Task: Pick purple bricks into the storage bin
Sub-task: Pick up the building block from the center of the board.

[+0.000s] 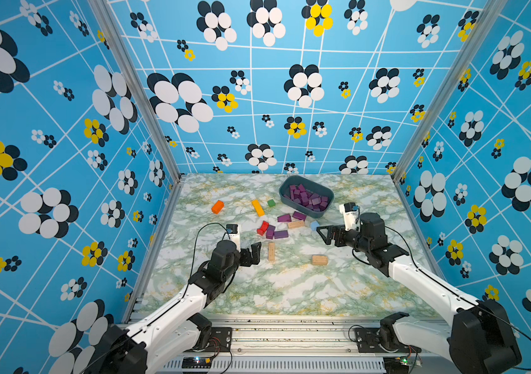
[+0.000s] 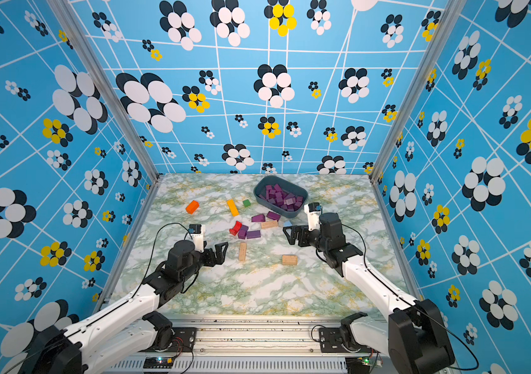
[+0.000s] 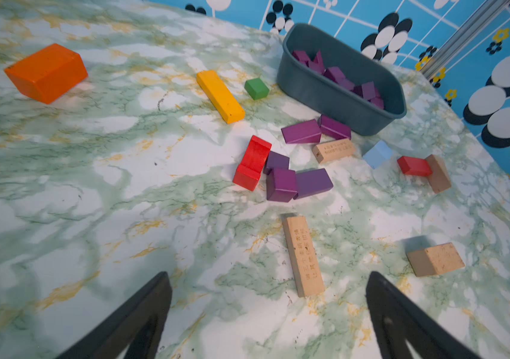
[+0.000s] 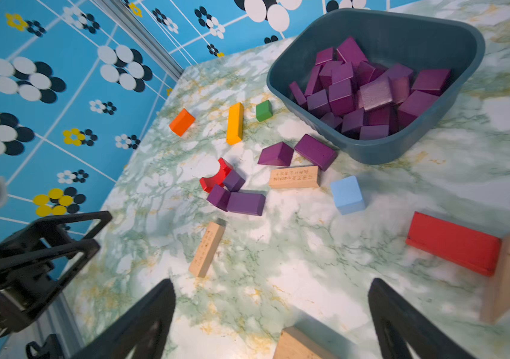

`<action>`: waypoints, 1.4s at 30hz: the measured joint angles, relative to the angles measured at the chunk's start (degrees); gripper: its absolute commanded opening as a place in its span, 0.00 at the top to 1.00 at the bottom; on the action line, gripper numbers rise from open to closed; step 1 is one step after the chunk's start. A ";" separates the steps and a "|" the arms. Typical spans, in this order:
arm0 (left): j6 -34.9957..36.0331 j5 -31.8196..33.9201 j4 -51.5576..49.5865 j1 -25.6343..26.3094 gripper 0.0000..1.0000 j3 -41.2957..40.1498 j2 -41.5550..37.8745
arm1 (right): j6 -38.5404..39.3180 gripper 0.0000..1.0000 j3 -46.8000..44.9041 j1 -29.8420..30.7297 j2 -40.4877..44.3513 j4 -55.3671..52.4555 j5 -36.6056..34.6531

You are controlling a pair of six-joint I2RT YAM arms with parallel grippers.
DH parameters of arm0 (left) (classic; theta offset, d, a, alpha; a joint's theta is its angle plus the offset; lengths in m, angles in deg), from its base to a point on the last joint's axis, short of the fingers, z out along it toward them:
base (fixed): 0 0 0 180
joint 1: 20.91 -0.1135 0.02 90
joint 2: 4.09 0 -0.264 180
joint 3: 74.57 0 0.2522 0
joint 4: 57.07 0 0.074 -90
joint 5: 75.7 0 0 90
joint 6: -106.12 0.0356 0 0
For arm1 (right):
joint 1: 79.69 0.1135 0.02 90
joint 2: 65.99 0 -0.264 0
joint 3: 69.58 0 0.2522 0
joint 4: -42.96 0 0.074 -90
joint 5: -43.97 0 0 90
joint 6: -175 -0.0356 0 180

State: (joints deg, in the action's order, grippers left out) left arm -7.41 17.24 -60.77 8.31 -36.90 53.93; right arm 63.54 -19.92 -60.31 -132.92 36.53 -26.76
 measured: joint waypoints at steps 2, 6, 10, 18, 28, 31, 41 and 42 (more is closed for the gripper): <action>0.09 -1.03 -1.27 0.00 0.00 3.17 4.39 | -1.57 0.01 -2.25 0.07 0.46 3.32 1.14; 0.20 -2.84 -2.97 0.00 0.00 9.70 12.96 | -4.15 0.01 -7.39 0.48 -0.09 10.51 2.36; 1.11 -4.42 -5.07 0.07 0.04 16.11 20.33 | -6.32 0.01 -10.40 1.64 -3.32 18.29 3.89; 4.98 -5.53 -12.24 0.52 0.27 28.55 32.63 | -9.05 0.01 -13.09 2.27 -7.91 29.35 6.51; 9.09 -2.84 -20.61 3.52 0.37 37.68 41.81 | -10.10 0.01 -13.75 2.25 -8.59 32.50 6.16; 9.90 -1.66 -22.60 4.09 0.39 39.58 43.80 | -10.23 0.01 -13.75 2.27 -8.79 32.54 5.95; 11.19 3.23 -25.59 4.20 0.47 41.97 46.99 | -10.75 0.01 -13.75 2.25 -9.75 32.61 5.27; 11.21 3.58 -25.81 4.20 0.48 42.27 47.10 | -10.78 0.01 -13.77 2.25 -9.79 32.61 5.27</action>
State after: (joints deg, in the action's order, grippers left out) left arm 3.80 20.83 -86.58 12.50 5.37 101.03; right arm 52.77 -33.69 -58.06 -142.72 69.14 -21.49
